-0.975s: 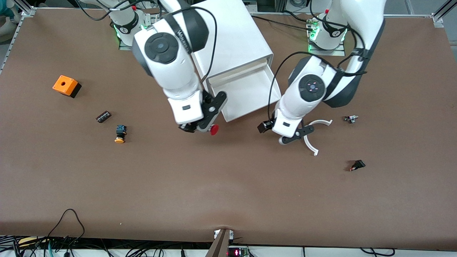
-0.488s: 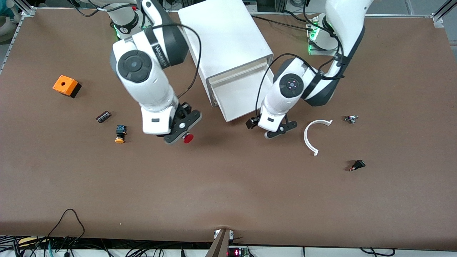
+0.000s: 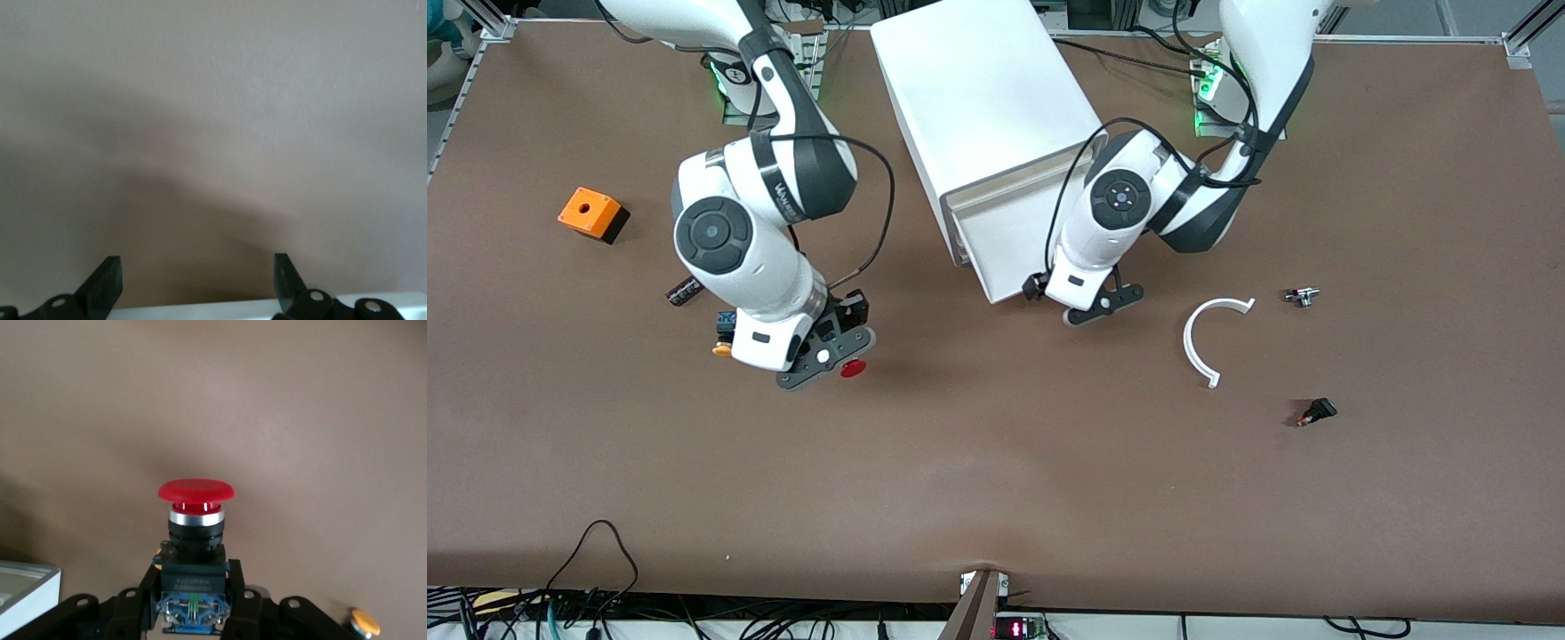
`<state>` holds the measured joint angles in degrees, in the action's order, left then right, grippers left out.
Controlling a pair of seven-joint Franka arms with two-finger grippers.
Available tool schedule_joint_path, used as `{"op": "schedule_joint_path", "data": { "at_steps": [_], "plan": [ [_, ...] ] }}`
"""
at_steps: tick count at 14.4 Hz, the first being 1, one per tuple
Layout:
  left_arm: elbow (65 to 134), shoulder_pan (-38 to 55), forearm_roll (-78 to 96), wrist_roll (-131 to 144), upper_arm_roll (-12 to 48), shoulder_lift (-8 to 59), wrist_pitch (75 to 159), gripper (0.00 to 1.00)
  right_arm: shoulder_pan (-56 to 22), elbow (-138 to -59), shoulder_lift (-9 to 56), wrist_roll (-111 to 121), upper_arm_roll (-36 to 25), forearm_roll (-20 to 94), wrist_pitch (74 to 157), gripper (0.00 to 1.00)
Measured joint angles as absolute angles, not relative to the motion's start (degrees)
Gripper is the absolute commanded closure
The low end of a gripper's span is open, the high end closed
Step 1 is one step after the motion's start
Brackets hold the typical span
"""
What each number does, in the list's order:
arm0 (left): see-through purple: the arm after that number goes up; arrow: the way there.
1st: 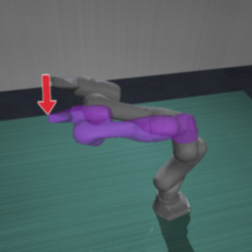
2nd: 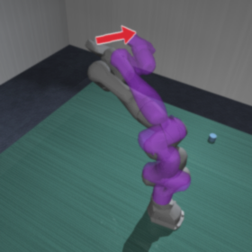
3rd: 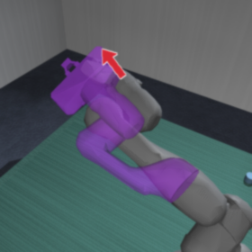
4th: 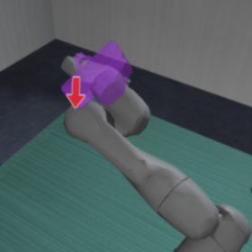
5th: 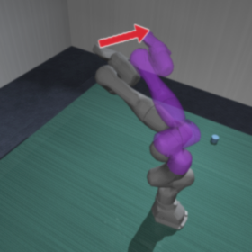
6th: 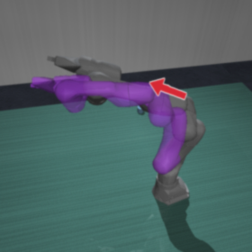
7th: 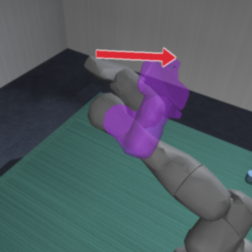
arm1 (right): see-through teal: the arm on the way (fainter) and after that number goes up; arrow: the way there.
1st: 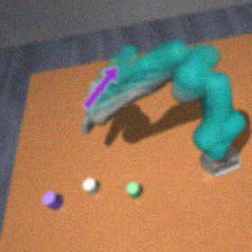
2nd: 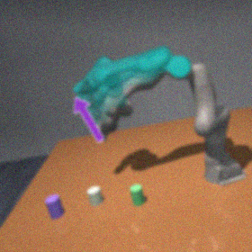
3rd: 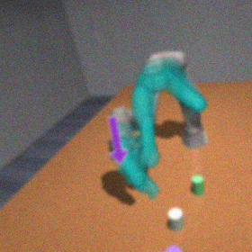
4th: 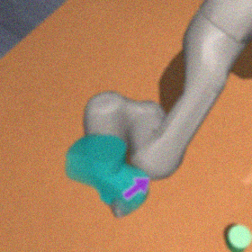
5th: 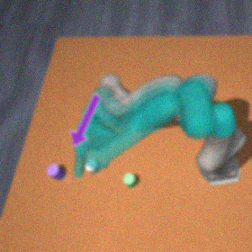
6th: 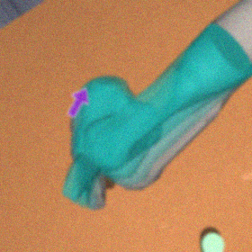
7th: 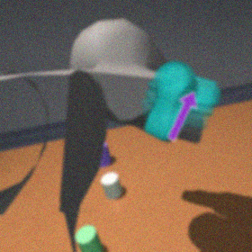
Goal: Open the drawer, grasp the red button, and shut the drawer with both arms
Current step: 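Push the drawer closed with the left gripper while the right gripper lowers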
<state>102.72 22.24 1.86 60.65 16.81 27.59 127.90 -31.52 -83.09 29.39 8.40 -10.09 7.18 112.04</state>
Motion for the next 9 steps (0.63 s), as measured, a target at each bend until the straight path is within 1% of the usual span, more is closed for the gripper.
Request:
{"op": "schedule_joint_path", "data": {
  "at_steps": [4,9],
  "plan": [
    [102.7,22.8,1.9,61.8,18.2,27.2,123.3,0.00,-29.4,-87.4,28.3,4.2,-10.2,7.2,112.3,0.74],
    [102.6,22.8,1.9,62.5,20.3,26.7,119.5,0.00,-26.5,-93.3,25.2,3.8,-10.3,7.2,112.6,0.74]
  ]
}}
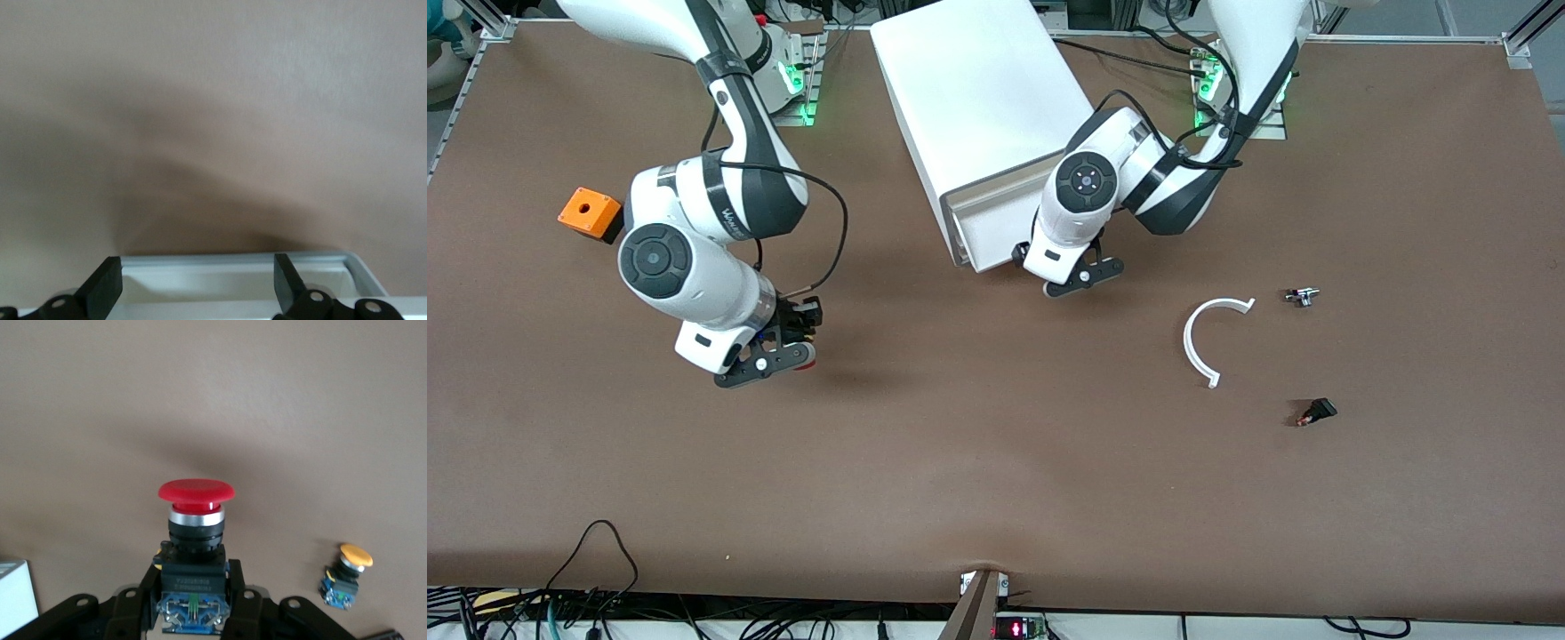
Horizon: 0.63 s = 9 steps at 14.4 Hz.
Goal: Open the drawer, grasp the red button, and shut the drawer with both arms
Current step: 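Push the drawer closed with the left gripper while the right gripper lowers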
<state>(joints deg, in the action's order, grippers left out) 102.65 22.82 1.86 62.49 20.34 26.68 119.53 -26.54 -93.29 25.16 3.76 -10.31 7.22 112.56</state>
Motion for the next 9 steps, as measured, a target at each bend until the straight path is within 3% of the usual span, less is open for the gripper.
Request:
{"op": "schedule_joint_path", "data": {
  "at_steps": [5,9],
  "plan": [
    [102.8,23.1,1.9,64.8,22.7,26.7,118.5,0.00,-23.4,-96.8,24.4,3.6,-10.4,7.3,115.1,0.74],
    [103.0,23.2,3.8,65.0,23.8,26.7,118.3,0.00,-23.3,-101.6,24.5,3.6,-10.1,7.4,122.6,0.74]
  ]
}}
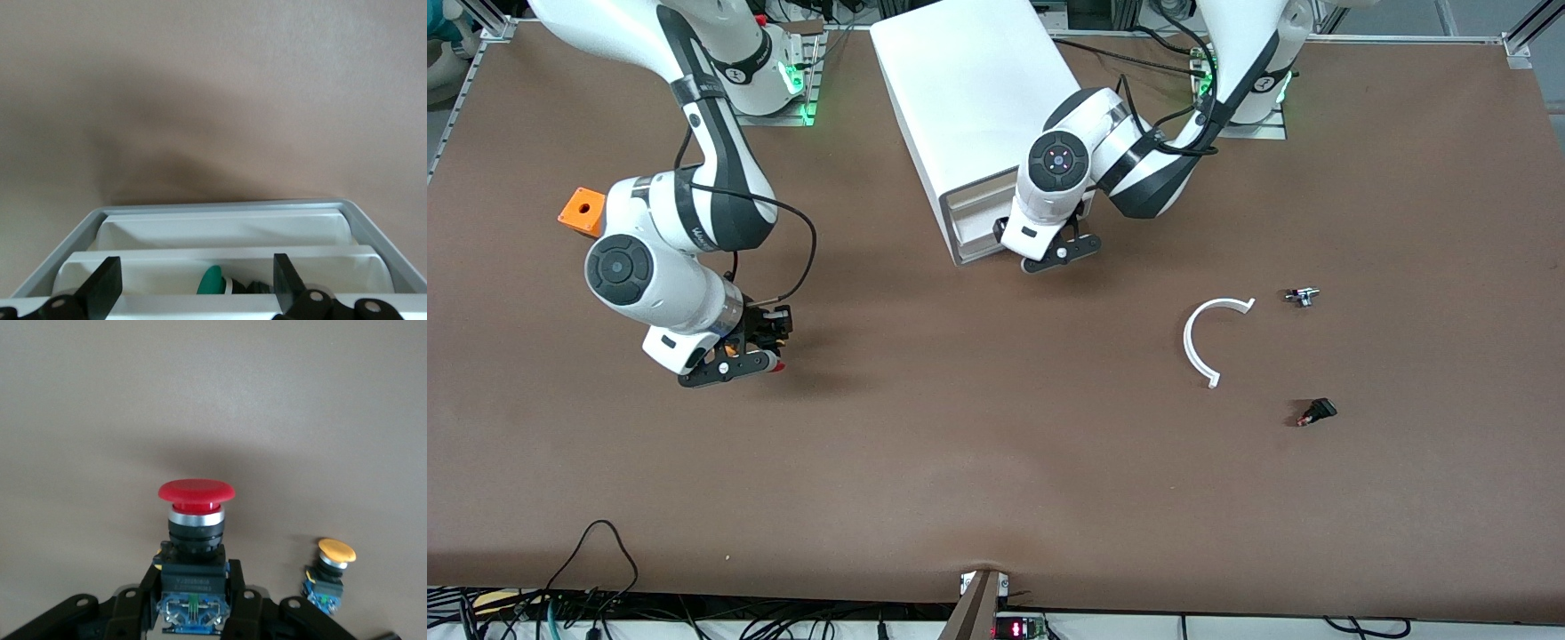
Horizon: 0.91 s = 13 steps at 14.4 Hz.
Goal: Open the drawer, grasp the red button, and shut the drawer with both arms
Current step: 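Push the drawer closed with the left gripper while the right gripper lowers, then set the red button beside the yellow button while the left gripper withdraws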
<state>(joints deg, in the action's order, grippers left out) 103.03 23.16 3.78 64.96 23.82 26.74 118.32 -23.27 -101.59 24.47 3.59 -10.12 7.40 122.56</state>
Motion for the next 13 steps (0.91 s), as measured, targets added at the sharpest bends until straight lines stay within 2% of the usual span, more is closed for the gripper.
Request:
{"op": "schedule_joint_path", "data": {
  "at_steps": [7,13],
  "plan": [
    [103.6,23.1,7.9,65.0,24.4,27.2,118.2,0.00,-24.1,-111.3,24.5,2.6,-9.0,7.5,132.6,0.74],
    [103.6,23.1,8.0,65.0,24.6,27.3,117.8,0.00,-25.9,-114.8,24.6,1.9,-8.3,7.5,136.3,0.74]
  ]
}}
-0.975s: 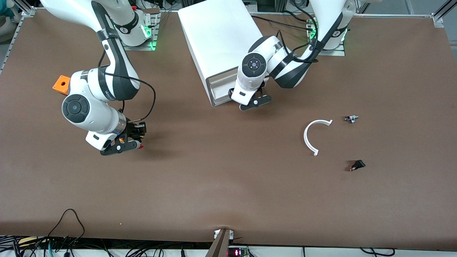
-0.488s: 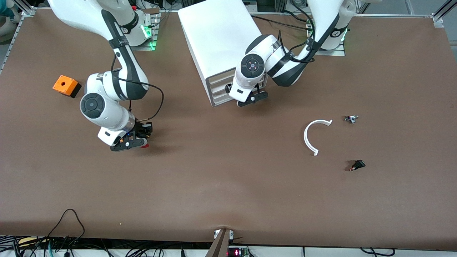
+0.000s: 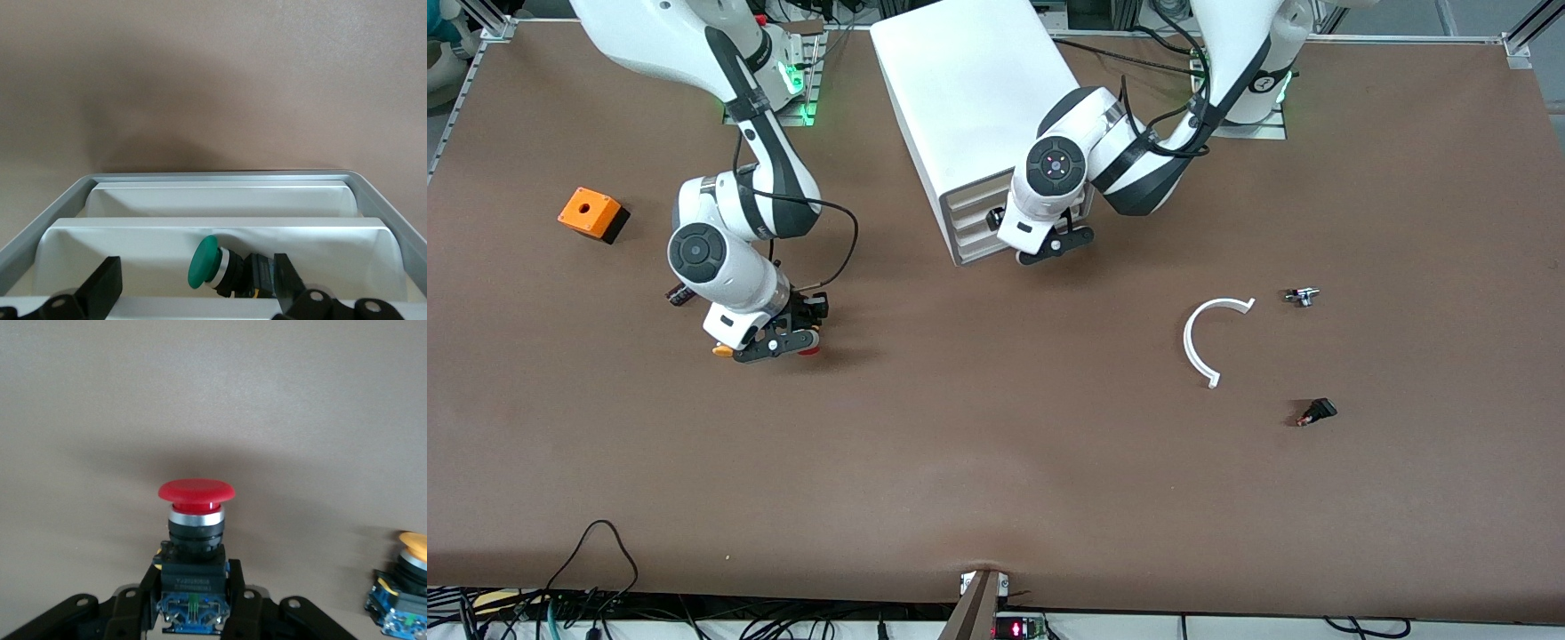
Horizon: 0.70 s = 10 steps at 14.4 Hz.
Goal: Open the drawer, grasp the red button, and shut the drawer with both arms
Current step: 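Set the red button beside the yellow button while the left gripper withdraws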
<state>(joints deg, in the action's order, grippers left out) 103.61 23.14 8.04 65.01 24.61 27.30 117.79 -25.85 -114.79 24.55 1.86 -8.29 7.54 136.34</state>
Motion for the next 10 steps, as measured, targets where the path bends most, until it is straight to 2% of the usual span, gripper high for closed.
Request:
{"op": "schedule_joint_path", "data": {
  "at_steps": [3,10],
  "plan": [
    [103.1,22.9,6.9,64.9,24.5,27.3,117.8,0.00,-25.8,-116.8,24.8,1.9,-8.2,7.5,138.9,0.74],
    [97.4,18.2,-9.1,64.1,24.2,25.7,115.0,0.00,-25.7,-120.1,24.9,1.9,-8.2,7.5,139.6,0.73]
  ]
}}
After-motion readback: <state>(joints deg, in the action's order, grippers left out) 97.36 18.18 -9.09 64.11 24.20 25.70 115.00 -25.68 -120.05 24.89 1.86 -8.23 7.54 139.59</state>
